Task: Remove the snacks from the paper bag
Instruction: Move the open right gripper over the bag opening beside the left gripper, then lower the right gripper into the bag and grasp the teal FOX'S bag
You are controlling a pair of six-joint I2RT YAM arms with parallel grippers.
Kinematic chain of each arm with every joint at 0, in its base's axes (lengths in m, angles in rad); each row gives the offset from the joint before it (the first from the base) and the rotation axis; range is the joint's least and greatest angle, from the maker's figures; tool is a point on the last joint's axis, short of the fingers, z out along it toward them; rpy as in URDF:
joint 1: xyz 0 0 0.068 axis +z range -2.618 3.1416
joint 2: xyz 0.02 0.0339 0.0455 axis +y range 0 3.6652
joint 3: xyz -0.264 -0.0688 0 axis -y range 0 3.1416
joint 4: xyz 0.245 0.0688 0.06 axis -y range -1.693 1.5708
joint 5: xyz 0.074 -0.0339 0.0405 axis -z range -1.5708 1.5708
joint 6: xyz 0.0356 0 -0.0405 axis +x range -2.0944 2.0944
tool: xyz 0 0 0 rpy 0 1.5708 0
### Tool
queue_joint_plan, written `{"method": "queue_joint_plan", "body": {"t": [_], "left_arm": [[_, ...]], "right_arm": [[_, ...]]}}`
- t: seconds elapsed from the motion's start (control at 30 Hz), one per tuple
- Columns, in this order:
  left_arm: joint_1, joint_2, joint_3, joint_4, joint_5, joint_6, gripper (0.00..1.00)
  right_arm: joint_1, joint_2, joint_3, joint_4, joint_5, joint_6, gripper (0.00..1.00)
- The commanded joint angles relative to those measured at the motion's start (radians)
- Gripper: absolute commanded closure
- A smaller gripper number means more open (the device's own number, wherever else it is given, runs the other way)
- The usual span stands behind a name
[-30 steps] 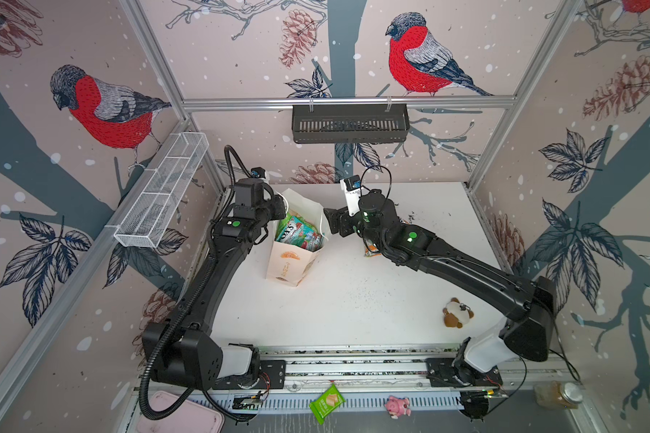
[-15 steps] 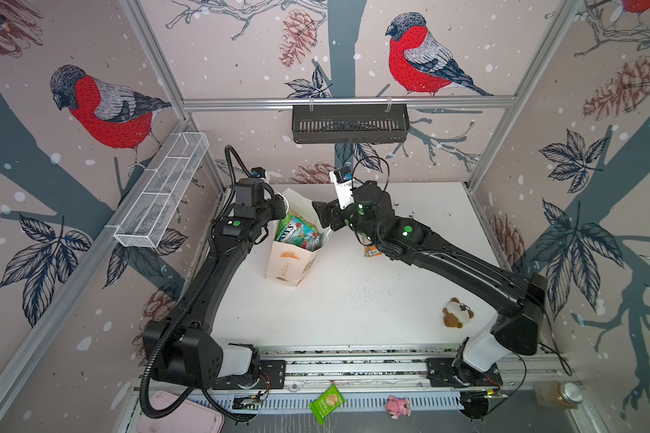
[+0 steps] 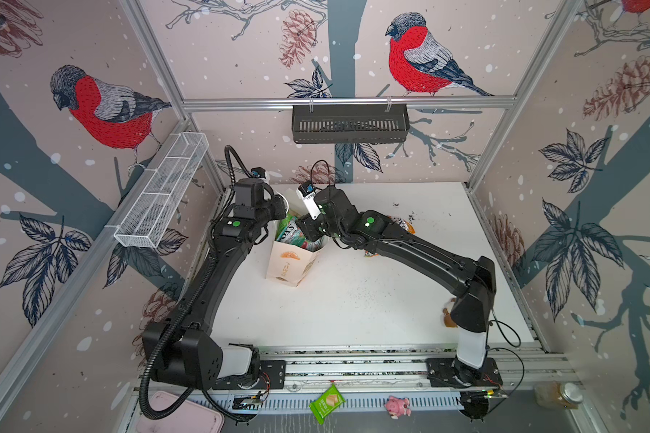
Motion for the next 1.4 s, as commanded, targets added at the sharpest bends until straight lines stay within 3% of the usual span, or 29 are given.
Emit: {"method": "queue_joint_plan", "body": {"t": [0.0, 0.87, 1.1, 1.37], "left_arm": [[0.003, -0.010, 0.002, 0.076, 0.017, -0.010, 1.00], [0.002, -0.004, -0.001, 0.080, 0.044, -0.017, 1.00], [0.005, -0.002, -0.001, 0.080, 0.048, -0.018, 1.00], [0.003, 0.005, 0.000, 0.080, 0.054, -0.018, 1.00]], "right_arm": [[0.002, 0.021, 0.018, -0.056, -0.035, 0.011, 0.48], [-0.011, 0.240, 0.104, -0.128, -0.135, 0.062, 0.50], [-0.011, 0.274, 0.113, -0.124, -0.149, 0.070, 0.38], [-0.012, 0.349, 0.158, -0.153, -0.142, 0.070, 0.36]]}}
